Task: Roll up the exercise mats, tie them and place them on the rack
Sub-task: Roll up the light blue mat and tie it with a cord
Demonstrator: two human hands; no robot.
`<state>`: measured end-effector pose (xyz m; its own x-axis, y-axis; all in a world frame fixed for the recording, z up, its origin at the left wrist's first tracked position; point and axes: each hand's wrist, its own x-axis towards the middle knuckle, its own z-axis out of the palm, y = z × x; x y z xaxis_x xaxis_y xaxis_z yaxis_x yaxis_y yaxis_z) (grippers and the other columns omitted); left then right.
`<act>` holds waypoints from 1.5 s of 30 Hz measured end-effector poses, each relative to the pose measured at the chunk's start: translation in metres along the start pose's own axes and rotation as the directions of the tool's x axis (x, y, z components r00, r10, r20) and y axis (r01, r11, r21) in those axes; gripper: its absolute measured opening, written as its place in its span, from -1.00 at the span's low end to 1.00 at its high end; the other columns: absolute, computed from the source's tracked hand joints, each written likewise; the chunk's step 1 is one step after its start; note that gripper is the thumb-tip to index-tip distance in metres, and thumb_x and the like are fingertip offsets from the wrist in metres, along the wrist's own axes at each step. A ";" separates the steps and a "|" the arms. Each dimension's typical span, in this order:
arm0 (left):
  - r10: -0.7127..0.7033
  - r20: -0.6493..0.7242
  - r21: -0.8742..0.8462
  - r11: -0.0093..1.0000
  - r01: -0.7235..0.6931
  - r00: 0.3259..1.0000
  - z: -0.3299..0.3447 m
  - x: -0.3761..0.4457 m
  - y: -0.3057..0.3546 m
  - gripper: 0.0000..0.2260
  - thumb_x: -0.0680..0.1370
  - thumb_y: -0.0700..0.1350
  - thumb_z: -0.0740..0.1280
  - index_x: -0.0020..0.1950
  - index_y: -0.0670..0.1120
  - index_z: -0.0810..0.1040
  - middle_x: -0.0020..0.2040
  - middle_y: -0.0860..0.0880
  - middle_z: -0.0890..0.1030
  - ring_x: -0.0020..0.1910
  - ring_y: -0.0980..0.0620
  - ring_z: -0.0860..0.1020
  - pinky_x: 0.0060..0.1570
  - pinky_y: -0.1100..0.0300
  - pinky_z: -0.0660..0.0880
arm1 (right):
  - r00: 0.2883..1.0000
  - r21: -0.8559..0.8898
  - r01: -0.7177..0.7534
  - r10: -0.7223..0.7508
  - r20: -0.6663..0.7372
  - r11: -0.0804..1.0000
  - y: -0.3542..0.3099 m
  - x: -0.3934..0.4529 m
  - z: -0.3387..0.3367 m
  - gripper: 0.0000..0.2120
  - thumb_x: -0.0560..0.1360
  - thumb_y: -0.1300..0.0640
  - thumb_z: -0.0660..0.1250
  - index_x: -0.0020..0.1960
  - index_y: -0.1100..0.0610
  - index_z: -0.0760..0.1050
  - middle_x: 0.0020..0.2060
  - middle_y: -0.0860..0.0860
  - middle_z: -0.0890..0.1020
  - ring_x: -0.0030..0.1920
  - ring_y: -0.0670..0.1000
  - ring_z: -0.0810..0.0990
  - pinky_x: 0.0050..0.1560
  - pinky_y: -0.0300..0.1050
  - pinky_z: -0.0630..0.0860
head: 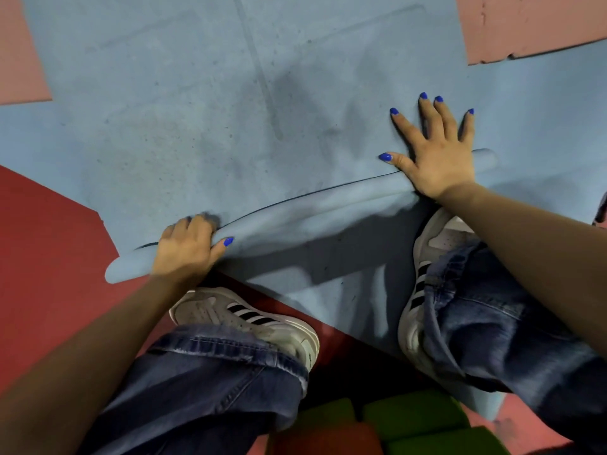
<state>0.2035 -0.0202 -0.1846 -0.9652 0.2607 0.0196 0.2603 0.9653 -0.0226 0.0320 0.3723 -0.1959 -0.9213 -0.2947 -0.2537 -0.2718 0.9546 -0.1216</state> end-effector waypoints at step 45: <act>-0.214 -0.087 -0.073 0.975 0.208 0.973 0.019 -0.025 -0.030 -0.61 0.66 -0.01 0.03 -0.22 -0.22 0.42 -0.29 -0.24 0.46 -0.35 -0.17 0.38 -0.38 0.05 0.21 | 0.998 0.016 -0.060 0.060 0.001 0.998 -0.001 -0.001 -0.005 -0.27 0.42 -0.48 -0.16 0.51 -0.20 0.10 0.53 0.09 0.10 0.53 0.14 0.00 0.45 0.31 -0.13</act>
<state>0.2197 -0.0563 -0.2032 -0.9927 0.0489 0.1105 0.0552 0.9969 0.0554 0.0313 0.3720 -0.1907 -0.9355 -0.2370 -0.2620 -0.2115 0.9697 -0.1220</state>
